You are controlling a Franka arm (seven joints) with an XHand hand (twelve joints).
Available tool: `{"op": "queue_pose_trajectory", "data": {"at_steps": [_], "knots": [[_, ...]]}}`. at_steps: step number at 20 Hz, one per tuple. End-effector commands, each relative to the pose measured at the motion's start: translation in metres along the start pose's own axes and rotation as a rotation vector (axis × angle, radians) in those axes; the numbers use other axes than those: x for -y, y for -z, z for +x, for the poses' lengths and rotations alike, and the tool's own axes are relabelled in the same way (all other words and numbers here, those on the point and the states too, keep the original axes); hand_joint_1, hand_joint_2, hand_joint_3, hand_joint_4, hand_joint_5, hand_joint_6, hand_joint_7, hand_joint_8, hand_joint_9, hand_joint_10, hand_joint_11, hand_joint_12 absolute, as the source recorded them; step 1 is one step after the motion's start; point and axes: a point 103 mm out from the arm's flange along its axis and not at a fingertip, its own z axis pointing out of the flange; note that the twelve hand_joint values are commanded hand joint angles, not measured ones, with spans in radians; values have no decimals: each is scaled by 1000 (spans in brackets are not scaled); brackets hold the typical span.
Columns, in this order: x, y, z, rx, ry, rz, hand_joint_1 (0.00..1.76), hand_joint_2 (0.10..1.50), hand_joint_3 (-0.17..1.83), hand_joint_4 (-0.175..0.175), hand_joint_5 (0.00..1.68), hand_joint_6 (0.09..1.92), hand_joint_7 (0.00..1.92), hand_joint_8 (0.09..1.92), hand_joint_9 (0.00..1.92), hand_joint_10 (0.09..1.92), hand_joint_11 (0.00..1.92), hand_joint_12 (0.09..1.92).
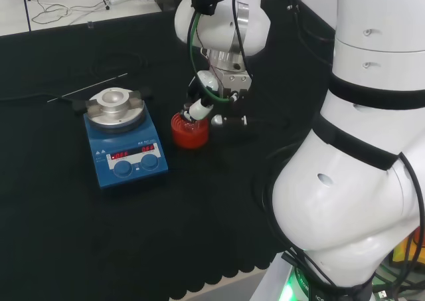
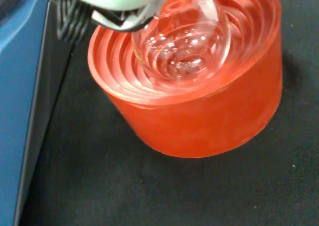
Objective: Pick up the round-bottom flask.
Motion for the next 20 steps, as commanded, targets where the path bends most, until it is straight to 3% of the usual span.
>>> {"op": "queue_pose_trajectory", "data": {"at_steps": [1, 4, 6, 7, 9, 12, 13, 15, 16, 18, 20], "knots": [[-2, 0, 8, 15, 6, -1, 953, 632, 655, -85, 898, 843, 401, 762, 573, 700, 192, 1396], [-2, 0, 10, 31, 4, -3, 958, 636, 658, -97, 945, 826, 414, 759, 588, 692, 207, 1391], [-2, 0, 11, 36, -1, -4, 1027, 771, 501, 79, 1052, 849, 427, 760, 603, 686, 221, 1389], [-2, 0, 11, 36, -3, -3, 1046, 814, 443, 127, 1080, 849, 434, 760, 609, 684, 227, 1387], [-2, 1, 10, 35, -4, -2, 1061, 850, 392, 165, 1103, 848, 442, 760, 617, 682, 235, 1385], [-1, 2, 9, 20, -5, 2, 1065, 863, 373, 175, 1109, 848, 447, 759, 623, 681, 242, 1385], [-1, 3, 9, 16, -6, 3, 1065, 864, 371, 175, 1109, 848, 447, 758, 624, 681, 243, 1384], [0, 4, 7, 6, -7, 3, 1000, 767, 466, 6, 989, 863, 440, 747, 624, 666, 243, 1376], [1, 5, 6, 4, -5, 4, 974, 719, 529, -41, 923, 876, 430, 748, 616, 664, 237, 1378], [2, 7, 4, 3, -3, 12, 945, 658, 612, -78, 813, 889, 412, 752, 601, 670, 226, 1382], [4, 9, 3, 2, -2, 18, 920, 622, 644, -78, 705, 877, 389, 756, 582, 677, 206, 1391]]}}
